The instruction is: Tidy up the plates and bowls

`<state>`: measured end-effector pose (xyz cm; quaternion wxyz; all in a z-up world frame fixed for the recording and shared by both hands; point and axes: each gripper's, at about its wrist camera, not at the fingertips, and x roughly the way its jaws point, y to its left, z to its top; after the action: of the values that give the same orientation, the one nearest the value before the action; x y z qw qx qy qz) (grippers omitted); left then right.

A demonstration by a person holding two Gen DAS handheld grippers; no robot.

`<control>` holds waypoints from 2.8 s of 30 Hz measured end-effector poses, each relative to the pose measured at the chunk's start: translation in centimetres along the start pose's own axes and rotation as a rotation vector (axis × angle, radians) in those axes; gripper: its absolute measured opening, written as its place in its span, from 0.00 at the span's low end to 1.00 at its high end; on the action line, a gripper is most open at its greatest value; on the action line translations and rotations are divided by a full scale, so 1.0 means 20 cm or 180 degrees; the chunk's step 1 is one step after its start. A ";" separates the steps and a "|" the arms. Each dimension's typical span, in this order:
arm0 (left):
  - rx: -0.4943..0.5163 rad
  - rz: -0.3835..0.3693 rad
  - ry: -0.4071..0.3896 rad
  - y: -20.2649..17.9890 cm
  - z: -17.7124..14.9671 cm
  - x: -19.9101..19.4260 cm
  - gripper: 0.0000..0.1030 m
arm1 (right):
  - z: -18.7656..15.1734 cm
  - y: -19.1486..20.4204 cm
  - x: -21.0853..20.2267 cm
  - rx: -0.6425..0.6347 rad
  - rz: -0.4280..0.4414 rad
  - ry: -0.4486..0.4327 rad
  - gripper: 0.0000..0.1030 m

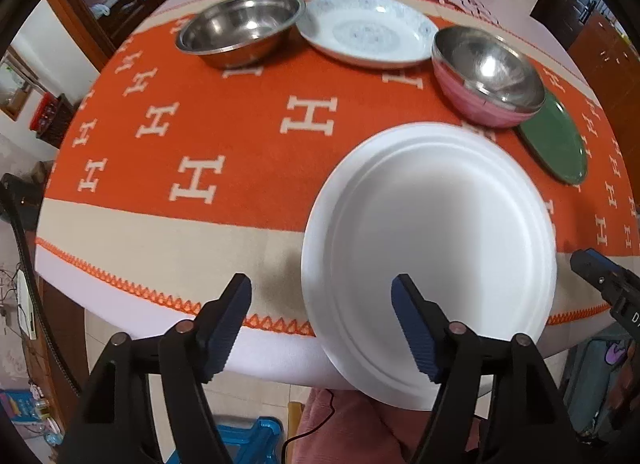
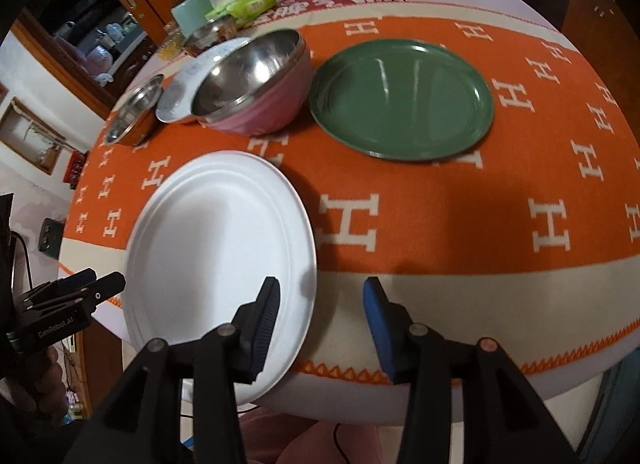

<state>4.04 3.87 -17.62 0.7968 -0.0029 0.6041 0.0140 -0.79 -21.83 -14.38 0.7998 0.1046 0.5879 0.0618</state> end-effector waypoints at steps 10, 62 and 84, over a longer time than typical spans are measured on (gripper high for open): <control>-0.0247 0.0060 -0.0300 -0.02 0.04 -0.18 0.77 | 0.18 -0.08 -0.19 -0.0238 0.0196 -0.0310 0.55; -0.1471 -0.0706 0.0084 0.23 0.82 0.34 0.77 | 1.47 0.24 0.51 -0.0665 0.0918 0.0176 0.64; -0.1318 -0.0572 -0.0069 0.17 1.01 0.62 0.46 | 1.44 0.30 0.94 -0.0702 0.1112 0.0871 0.17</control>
<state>26.68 7.94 -24.03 0.7837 -0.2200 0.5770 0.0668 32.52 -14.49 -22.00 0.6964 0.1073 0.6535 0.2766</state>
